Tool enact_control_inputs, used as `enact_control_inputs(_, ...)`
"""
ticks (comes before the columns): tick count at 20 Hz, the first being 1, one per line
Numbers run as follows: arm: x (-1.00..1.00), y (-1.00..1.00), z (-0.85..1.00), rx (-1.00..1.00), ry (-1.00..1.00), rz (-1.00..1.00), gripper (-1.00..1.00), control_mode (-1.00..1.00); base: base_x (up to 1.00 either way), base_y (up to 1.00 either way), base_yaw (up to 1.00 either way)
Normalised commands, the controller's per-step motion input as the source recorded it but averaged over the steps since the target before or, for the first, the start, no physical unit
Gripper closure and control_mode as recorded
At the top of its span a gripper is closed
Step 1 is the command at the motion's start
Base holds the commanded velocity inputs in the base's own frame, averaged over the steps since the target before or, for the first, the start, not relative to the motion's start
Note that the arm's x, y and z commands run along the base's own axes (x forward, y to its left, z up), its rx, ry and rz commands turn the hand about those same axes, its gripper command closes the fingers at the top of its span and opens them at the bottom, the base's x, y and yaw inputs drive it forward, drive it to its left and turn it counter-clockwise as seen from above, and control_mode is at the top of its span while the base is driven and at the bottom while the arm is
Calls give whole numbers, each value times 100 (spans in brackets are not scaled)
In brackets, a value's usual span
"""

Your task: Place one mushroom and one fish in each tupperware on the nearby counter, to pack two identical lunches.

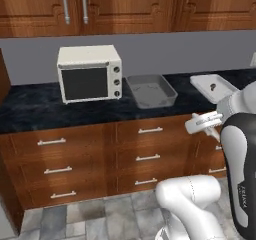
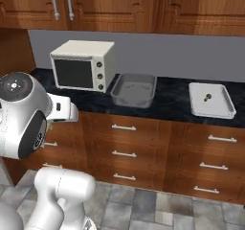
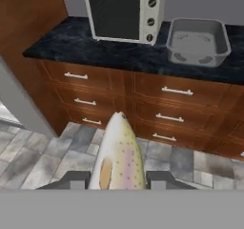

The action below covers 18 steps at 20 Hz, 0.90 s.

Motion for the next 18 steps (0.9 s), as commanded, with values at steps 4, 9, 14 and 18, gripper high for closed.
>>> enact_control_inputs(4, 0, 0, 0, 0, 0, 0, 100, 100, 51, -100, -3)
enact_control_inputs(9, 0, 0, 0, 0, 0, 0, 100, 100, 46, -100, -4)
enact_control_inputs(14, 0, 0, 0, 0, 0, 0, 100, 100, 53, -100, -5)
enact_control_inputs(18, 0, 0, 0, 0, 0, 0, 100, 100, 60, -93, -5)
